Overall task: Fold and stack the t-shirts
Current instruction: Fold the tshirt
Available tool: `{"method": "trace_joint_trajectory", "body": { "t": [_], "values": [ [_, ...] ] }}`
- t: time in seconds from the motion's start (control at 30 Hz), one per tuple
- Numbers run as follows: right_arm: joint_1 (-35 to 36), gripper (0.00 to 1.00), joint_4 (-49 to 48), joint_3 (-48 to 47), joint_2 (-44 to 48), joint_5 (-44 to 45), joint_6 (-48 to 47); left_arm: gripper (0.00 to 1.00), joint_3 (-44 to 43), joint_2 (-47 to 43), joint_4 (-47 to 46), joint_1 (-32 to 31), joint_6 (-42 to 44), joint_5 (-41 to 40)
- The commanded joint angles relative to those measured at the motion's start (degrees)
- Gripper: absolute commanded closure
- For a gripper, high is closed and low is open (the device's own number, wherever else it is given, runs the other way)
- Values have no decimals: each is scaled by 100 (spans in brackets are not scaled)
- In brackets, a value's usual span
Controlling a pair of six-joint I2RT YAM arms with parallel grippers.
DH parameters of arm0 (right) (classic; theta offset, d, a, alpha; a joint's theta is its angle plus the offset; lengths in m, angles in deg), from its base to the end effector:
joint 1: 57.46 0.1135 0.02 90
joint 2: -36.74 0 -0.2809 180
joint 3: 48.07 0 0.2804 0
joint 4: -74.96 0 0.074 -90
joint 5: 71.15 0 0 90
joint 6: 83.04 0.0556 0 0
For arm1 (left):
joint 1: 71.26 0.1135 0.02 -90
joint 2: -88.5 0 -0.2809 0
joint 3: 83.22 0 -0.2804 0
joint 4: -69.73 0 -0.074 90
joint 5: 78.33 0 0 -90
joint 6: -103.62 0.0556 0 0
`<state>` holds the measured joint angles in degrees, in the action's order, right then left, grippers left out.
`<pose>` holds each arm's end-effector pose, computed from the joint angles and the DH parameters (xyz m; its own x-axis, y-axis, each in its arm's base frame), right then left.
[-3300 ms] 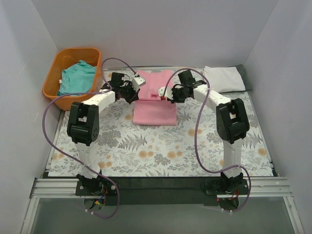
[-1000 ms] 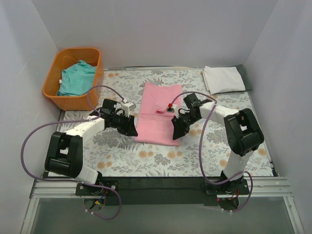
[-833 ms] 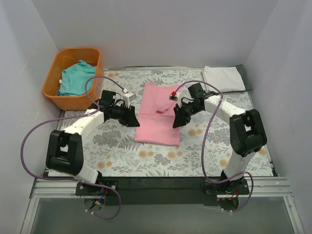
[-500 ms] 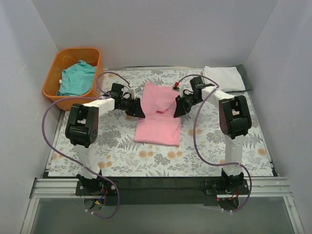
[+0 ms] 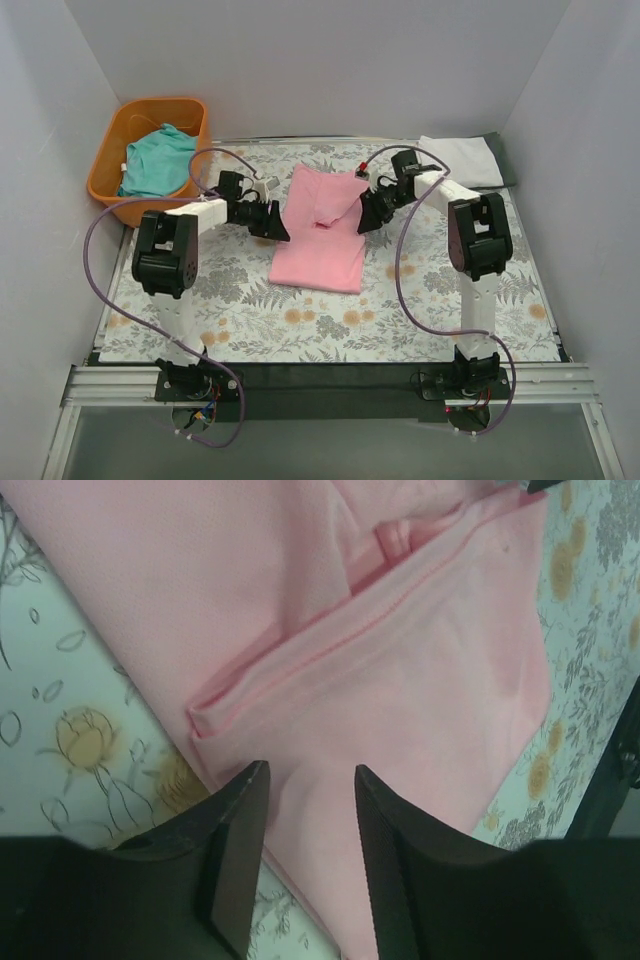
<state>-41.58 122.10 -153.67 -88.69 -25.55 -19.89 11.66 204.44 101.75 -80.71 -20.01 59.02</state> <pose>0.4617 0.1718 0.1426 -0.5825 -0.5012 -0.6399 -0.8091 0.4326 0.3978 0.4220 -0.1117 0.1231 -0.9758 -0.2180 -0.0176 -0.1177 0.5915 -0.7977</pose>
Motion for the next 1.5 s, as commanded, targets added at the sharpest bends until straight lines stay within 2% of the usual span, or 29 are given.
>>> {"method": "trace_joint_trajectory", "body": {
  "t": [0.0, 0.03, 0.1, 0.13, 0.2, 0.27, 0.33, 0.37, 0.43, 0.63, 0.83, 1.03, 1.2, 1.3, 1.33, 1.37, 1.4, 1.47],
  "values": [
    [-15, 60, 90, 173, 1106, 221, -399, 60, 333, -1326, 389, 40, 889, 55],
    [11, 51, 90, 341, 1534, 352, -496, 59, 464, -1555, 529, 40, 1128, 29],
    [90, 42, 107, 789, 1976, 519, -864, 57, 913, -2267, 644, 40, 1585, -103],
    [256, 37, 90, 1261, 2422, 738, -996, 55, 1123, -2530, 757, 40, 2179, -173],
    [529, 36, 11, 1834, 2855, 1046, -1469, 53, 1747, -3231, 785, 31, 2797, -296],
    [1065, 35, -295, 2731, 3453, 1591, -1656, 52, 2160, -3612, 759, 31, 3815, -315],
    [1590, 35, -954, 3580, 3996, 2090, -1823, 51, 2749, -4131, 619, 23, 4397, -288],
    [1750, 36, -1165, 3786, 4130, 2241, -1867, 51, 2960, -4280, 522, -4, 4931, -253],
    [2180, 36, -1726, 4165, 4350, 2680, -1973, 51, 3373, -4535, 286, -100, 5382, -270],
    [2700, 40, -2406, 4737, 4369, 3052, -2210, 53, 4051, -4616, -664, -592, 5885, -657],
    [2991, 43, -2511, 4913, 4273, 2964, -2281, 54, 4139, -4159, -1068, -926, 5964, -885],
    [3035, 55, -2687, 5124, 3869, 2999, -2316, 57, 4227, -3807, -1263, -1032, 6148, -1123],
    [3053, 57, -2740, 5291, 3736, 2981, -2307, 65, 4306, -3675, -1272, -1032, 6245, -1272],
    [3062, 73, -2740, 5353, 3701, 3034, -2272, 78, 4333, -3763, -1176, -1050, 6289, -1237],
    [3062, 87, -2732, 5353, 3736, 3086, -2228, 81, 4333, -3798, -1123, -1050, 6289, -1220],
    [3070, 95, -2671, 5344, 3788, 3095, -2167, 84, 4298, -3911, -1027, -1050, 6289, -1194],
    [3062, 99, -2592, 5318, 3858, 3087, -2140, 90, 4263, -3991, -921, -1067, 6281, -1089],
    [3062, 99, -2216, 5265, 4165, 2990, -2088, 93, 4123, -4297, -526, -1067, 6211, -974]
  ]
}}
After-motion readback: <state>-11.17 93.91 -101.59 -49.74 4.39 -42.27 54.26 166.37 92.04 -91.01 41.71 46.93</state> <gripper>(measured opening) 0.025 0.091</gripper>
